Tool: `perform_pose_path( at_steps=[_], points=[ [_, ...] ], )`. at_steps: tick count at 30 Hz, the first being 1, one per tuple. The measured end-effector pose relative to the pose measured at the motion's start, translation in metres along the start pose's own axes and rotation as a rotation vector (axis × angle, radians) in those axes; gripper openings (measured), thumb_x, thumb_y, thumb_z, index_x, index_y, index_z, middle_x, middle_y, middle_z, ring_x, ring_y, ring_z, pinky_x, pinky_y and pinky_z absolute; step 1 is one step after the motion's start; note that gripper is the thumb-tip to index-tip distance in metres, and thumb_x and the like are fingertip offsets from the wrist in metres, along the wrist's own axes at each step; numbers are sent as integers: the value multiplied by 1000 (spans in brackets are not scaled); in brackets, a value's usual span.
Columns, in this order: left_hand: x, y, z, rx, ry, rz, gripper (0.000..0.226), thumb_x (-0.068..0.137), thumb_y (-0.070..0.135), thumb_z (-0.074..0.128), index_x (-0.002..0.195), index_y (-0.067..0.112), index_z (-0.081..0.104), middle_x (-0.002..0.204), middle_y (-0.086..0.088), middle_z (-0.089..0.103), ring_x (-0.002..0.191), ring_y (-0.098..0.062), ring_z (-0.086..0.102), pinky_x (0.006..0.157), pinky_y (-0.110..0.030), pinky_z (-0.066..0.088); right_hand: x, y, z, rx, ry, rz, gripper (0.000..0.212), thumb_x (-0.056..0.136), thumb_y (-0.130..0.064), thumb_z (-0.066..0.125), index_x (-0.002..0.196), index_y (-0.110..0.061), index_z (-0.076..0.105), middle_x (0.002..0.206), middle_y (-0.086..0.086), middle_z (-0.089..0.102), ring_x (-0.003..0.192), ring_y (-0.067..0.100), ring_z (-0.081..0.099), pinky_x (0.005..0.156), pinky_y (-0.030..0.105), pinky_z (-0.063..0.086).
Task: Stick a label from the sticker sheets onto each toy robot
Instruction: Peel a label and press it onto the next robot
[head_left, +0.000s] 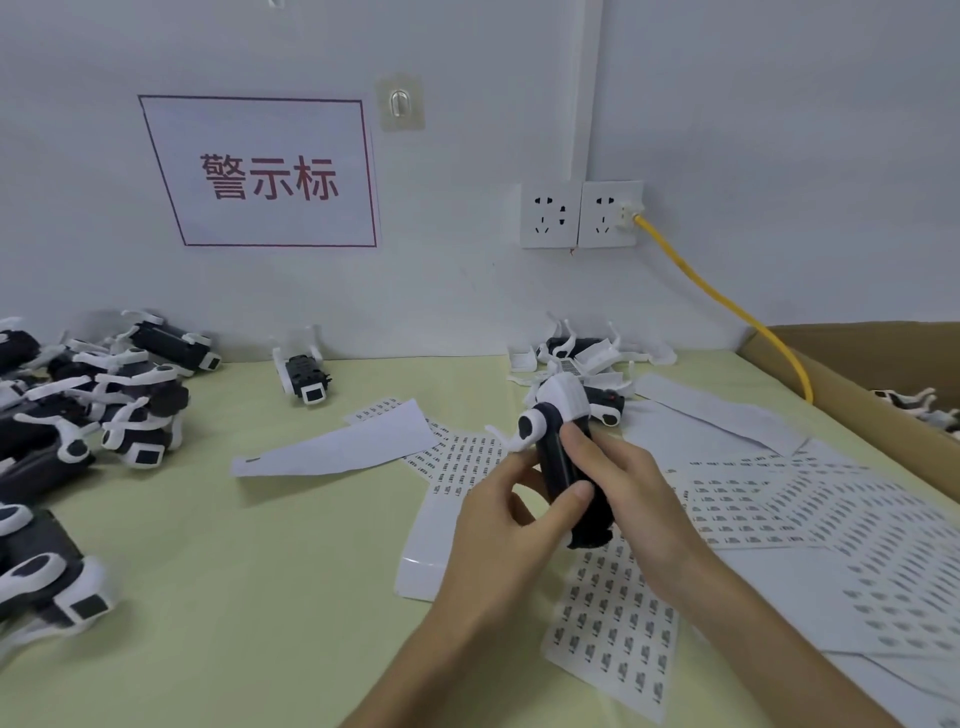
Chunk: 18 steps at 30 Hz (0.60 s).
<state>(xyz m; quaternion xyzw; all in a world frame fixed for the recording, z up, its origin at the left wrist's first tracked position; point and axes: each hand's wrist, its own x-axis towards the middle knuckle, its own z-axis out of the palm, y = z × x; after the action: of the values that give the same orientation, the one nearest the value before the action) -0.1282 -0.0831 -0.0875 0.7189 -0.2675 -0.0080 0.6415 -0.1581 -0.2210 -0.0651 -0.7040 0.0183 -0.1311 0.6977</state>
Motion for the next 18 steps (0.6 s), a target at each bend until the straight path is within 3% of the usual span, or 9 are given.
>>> perform_pose_path(
  at_steps=[3,6,9,11,13,15,18],
  points=[
    [2,-1,-1,-154,43,-42,26,90,51,64,98,30,77,86,8,73,71,-16,63,65,-26,52,1,-1,-1,48,-58,23,41,102,-44,49,107,-14,77,105,15,76,103,32,73,89,45,58],
    [3,3,-3,-322,73,-120,40,95,48,60,87,12,73,73,-1,68,64,-15,60,54,-24,47,0,-3,-4,3,-133,15,38,104,-36,47,110,-9,74,103,17,75,95,33,73,81,37,59],
    [3,5,-6,-443,72,-176,50,106,44,50,102,1,76,84,-25,73,70,-23,66,59,-26,52,-2,-6,-2,-28,-235,-18,28,103,-31,53,124,-24,71,107,10,74,89,21,72,76,27,53],
    [4,5,-7,-508,73,-213,52,107,41,44,113,1,76,96,-32,73,81,-30,71,68,-29,56,-1,-6,-1,-58,-243,-61,31,99,-31,63,129,-29,68,117,3,73,100,20,71,86,30,56],
    [4,5,-6,-529,70,-228,51,107,41,42,118,3,75,101,-28,75,89,-33,74,76,-32,57,-1,-5,-1,-86,-211,-96,34,93,-32,66,127,-31,68,116,1,73,100,25,70,92,36,54],
    [5,5,-5,-533,65,-230,50,106,41,43,121,4,73,104,-22,77,89,-31,76,79,-30,57,1,-4,-1,-102,-141,-105,29,94,-31,69,122,-33,71,111,1,73,97,30,68,87,35,55],
    [5,7,-6,-597,30,-246,45,105,37,47,132,7,67,118,-18,76,105,-30,75,94,-34,57,5,0,-3,-177,-16,-113,19,96,-28,67,113,-33,74,105,-5,75,96,19,70,84,29,55]
  ],
)
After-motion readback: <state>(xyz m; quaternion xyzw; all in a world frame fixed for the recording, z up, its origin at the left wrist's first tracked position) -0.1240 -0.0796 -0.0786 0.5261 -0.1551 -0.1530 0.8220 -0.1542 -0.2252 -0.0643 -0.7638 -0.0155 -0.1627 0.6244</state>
